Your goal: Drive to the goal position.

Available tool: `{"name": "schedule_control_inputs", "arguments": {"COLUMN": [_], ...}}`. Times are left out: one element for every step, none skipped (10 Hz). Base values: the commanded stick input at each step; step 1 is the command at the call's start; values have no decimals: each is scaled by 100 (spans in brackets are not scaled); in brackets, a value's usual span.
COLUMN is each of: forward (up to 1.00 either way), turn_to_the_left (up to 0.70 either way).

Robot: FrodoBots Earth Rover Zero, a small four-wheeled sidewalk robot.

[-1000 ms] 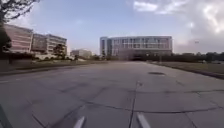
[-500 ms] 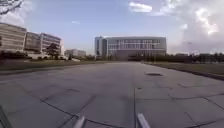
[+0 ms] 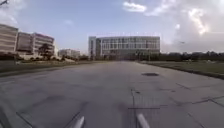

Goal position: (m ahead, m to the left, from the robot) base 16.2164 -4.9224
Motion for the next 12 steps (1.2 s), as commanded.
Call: {"name": "schedule_control_inputs", "arguments": {"forward": [70, 70, 70, 70, 70, 70, 70, 70, 70, 70, 70, 70], "turn_to_the_left": [0, 0, 0, 0, 0, 0, 0, 0, 0, 0, 0, 0]}}
